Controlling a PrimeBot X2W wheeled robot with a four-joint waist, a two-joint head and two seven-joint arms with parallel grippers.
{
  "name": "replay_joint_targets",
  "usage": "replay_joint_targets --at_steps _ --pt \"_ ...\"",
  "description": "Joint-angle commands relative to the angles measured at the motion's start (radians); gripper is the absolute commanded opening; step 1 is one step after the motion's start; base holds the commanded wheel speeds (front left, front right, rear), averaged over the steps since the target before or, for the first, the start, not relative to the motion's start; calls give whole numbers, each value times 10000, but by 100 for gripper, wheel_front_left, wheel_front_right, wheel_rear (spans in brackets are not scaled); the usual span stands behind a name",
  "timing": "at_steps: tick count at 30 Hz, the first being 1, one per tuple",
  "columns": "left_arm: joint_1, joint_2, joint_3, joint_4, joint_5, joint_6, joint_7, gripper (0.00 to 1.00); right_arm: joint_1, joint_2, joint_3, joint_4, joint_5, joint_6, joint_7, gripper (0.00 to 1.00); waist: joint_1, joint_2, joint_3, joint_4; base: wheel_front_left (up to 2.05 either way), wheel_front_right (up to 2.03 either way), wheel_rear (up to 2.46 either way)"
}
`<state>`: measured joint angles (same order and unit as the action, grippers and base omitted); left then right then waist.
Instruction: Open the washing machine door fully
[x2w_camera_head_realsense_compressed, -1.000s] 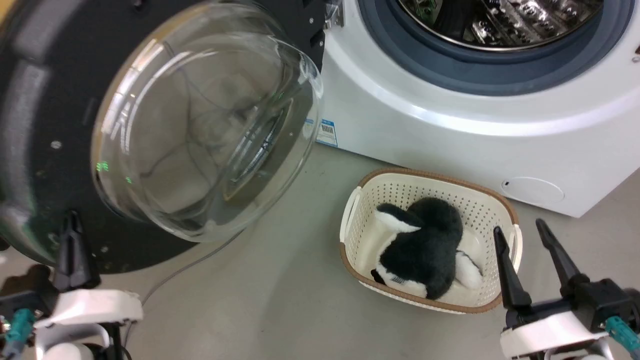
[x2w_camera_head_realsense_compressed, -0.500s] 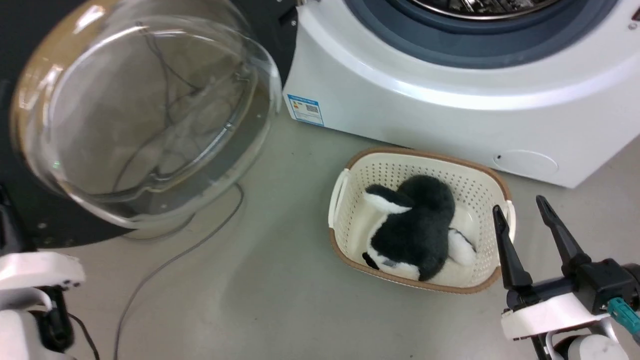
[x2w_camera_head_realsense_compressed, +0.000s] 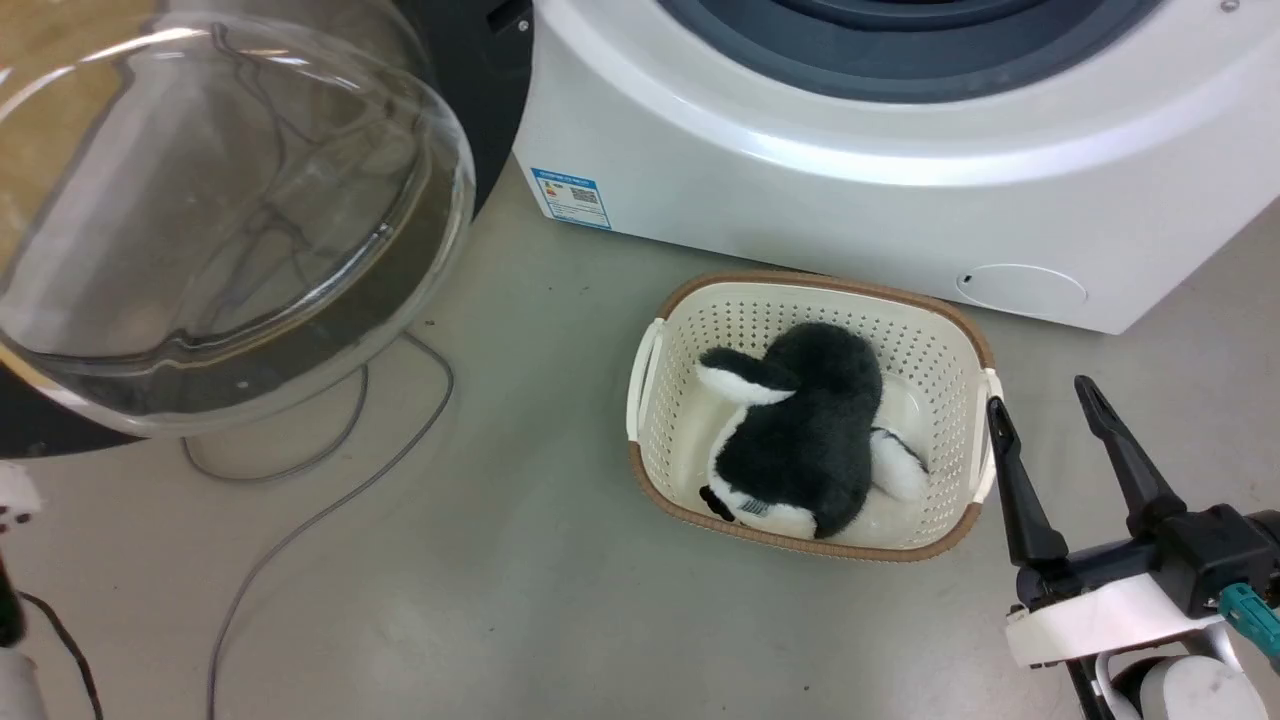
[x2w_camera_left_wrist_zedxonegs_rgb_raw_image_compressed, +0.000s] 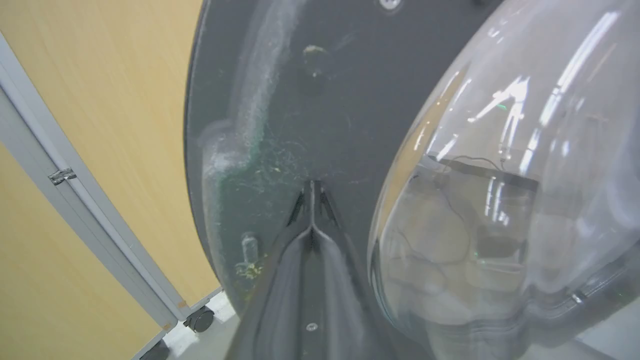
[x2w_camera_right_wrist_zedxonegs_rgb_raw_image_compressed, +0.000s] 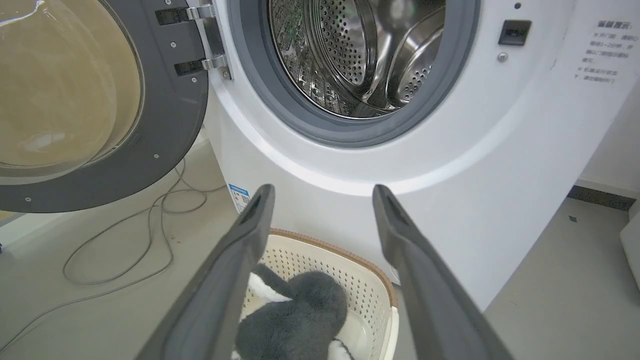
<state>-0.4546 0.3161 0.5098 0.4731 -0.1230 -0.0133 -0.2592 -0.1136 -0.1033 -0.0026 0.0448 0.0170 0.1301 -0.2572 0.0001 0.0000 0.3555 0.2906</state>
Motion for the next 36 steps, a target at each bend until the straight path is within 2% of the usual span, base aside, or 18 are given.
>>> replay_joint_targets --at_steps 1,7,16,36 --pt "-167 108 61 105 53 -31 -26 0 -170 -71 -7 -48 -26 6 -46 100 -1 0 12 -18 0 0 0" --pt "-646 426 147 749 142 -144 -26 0 -188 -83 -50 -57 -50 6 -46 100 -1 0 68 -53 0 0 0" --pt "-821 425 50 1240 345 -277 -26 0 -122 41 -168 -20 -73 6 -46 100 -1 0 -198 -15 0 0 0" --pt "628 -237 -575 -535 868 -764 -26 0 614 482 -354 53 4 6 -46 100 -1 0 -2011 93 0 0 0"
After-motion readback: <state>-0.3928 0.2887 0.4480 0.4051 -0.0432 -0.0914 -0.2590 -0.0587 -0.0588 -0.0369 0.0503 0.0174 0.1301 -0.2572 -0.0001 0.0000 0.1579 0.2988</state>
